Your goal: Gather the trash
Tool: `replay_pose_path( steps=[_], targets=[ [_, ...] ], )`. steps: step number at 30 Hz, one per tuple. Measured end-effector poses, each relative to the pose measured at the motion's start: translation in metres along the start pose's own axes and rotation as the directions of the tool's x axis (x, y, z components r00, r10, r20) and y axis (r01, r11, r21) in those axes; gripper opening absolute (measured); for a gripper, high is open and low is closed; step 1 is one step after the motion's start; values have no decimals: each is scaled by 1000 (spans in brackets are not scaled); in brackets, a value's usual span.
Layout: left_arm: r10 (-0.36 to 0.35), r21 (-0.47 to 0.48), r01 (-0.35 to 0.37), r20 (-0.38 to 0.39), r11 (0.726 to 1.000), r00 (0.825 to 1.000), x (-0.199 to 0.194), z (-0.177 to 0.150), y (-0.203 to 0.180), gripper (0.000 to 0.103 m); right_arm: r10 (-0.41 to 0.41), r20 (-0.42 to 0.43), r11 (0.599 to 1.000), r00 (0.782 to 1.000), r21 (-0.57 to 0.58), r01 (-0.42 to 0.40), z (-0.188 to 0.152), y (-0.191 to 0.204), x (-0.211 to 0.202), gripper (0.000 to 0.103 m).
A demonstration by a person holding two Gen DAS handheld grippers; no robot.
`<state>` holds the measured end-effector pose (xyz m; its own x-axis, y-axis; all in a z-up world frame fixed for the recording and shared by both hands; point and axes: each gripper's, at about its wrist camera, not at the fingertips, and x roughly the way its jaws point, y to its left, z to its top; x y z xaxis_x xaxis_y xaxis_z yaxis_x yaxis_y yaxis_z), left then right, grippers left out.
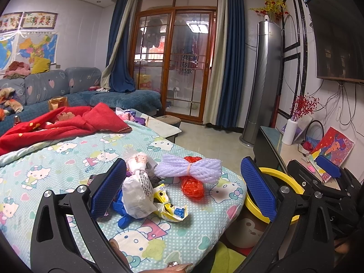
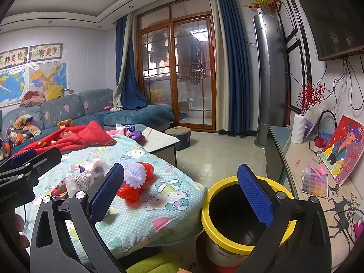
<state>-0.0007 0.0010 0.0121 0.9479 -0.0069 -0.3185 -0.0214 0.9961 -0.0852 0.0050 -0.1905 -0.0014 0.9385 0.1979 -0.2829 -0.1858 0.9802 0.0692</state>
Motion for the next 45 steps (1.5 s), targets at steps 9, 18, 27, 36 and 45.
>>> replay_pose_path(
  steps=[9, 18, 27, 36, 45],
  targets=[
    [11, -14, -11, -30, 1000, 999, 4, -1, 3, 93, 3, -6, 1000, 1000, 1, -3, 0, -1, 1, 97],
    [74, -49, -77, -57, 996, 996, 14, -7, 26, 92, 47, -18, 998, 999, -41, -48, 5, 9, 15, 97],
    [124, -118, -135, -96, 984, 988, 23, -11, 62, 92, 131, -82, 987, 988, -85, -138, 7, 34, 41, 97],
    [91, -155, -114, -146, 981, 985, 41, -16, 88, 92, 194, -174, 971, 965, -105, -214, 8, 51, 87, 97],
    [54, -128, -87, -239, 988, 969, 75, -24, 85, 92, 211, -280, 964, 936, -98, -247, -3, 50, 130, 97]
  ],
)
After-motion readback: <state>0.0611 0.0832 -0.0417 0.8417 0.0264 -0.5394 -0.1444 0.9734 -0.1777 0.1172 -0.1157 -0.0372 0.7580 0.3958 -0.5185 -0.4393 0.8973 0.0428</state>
